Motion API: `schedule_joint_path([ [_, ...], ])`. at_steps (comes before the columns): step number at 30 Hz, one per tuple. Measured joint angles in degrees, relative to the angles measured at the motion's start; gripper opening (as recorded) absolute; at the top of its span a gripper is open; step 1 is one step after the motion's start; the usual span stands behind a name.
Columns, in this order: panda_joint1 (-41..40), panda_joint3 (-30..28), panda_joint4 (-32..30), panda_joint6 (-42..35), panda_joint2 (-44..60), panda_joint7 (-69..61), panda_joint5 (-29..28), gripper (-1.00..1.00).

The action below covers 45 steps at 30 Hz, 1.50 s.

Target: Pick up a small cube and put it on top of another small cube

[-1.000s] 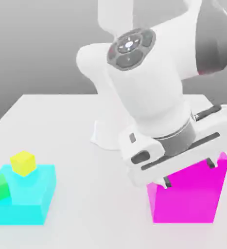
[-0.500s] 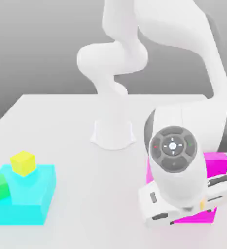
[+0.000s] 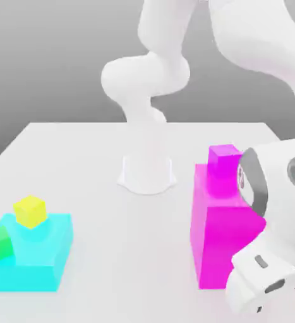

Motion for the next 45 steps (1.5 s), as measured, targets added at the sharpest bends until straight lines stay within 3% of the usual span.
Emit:
schedule_joint_path([
  [5,6.42,-0.30,1.04,4.18,-0.75,0.95,-7.43,0.00],
  [8,6.79,0.78,2.64,9.60,5.28,0.21,-7.50,0.00],
  [9,6.70,0.95,2.99,9.54,6.36,0.00,-7.58,-1.00],
  [16,6.82,0.89,2.94,8.87,5.91,0.00,-7.81,-1.00],
  [21,4.41,-1.27,0.28,3.41,-1.76,-3.40,-8.60,-1.00],
  [36,-18.01,-8.05,-5.88,-9.49,-8.18,-44.50,-8.67,-1.00],
  [45,-29.02,-11.12,-8.66,-13.31,-11.86,-74.72,-10.29,-1.00],
])
